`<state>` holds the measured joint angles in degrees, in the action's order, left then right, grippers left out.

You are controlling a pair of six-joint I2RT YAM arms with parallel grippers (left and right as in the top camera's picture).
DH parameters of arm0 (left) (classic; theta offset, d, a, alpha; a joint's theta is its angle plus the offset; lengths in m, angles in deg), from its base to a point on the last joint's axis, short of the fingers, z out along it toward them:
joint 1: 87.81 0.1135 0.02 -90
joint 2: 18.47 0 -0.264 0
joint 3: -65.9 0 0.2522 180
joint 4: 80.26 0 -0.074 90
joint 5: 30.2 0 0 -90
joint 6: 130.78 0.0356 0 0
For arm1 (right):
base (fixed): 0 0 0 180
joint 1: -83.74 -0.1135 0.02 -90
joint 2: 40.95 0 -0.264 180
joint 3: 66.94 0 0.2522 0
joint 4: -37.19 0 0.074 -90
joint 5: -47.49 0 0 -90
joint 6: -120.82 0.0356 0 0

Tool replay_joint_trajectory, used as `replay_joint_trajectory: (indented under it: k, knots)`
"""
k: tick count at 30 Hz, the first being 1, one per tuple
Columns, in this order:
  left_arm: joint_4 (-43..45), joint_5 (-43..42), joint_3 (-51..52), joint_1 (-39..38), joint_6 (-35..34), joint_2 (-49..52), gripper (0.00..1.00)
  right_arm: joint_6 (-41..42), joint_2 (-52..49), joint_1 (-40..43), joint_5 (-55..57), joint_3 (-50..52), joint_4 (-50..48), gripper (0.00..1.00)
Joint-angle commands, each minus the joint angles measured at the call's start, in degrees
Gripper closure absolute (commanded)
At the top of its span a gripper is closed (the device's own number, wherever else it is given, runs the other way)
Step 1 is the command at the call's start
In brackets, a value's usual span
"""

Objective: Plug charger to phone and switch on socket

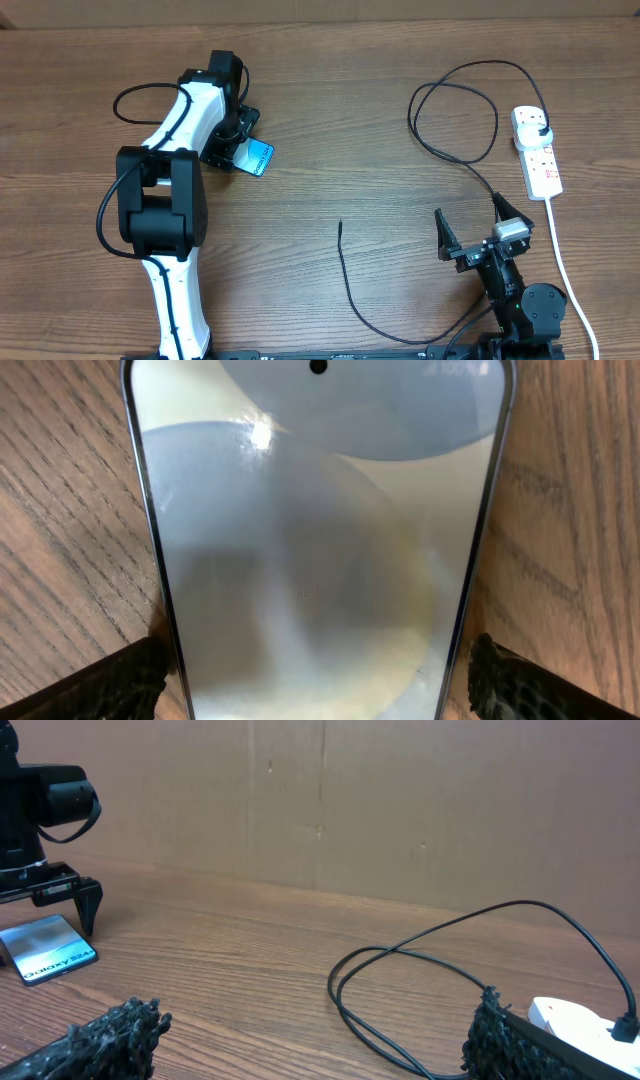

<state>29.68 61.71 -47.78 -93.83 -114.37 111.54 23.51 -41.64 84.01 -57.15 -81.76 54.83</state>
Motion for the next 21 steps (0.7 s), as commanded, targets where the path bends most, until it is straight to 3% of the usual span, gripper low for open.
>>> replay_joint_trajectory:
  k: [1,21]
  knots:
    - [0.0,-4.7,3.6,0.4,-1.9,4.7,0.00,-0.1,0.5,-0.3,0.2,0.6,-0.4,0.00]
    - [-1.9,-3.5,3.5,0.8,-2.7,4.7,0.00,-0.1,0.5,-0.3,0.2,0.6,-0.4,0.00]
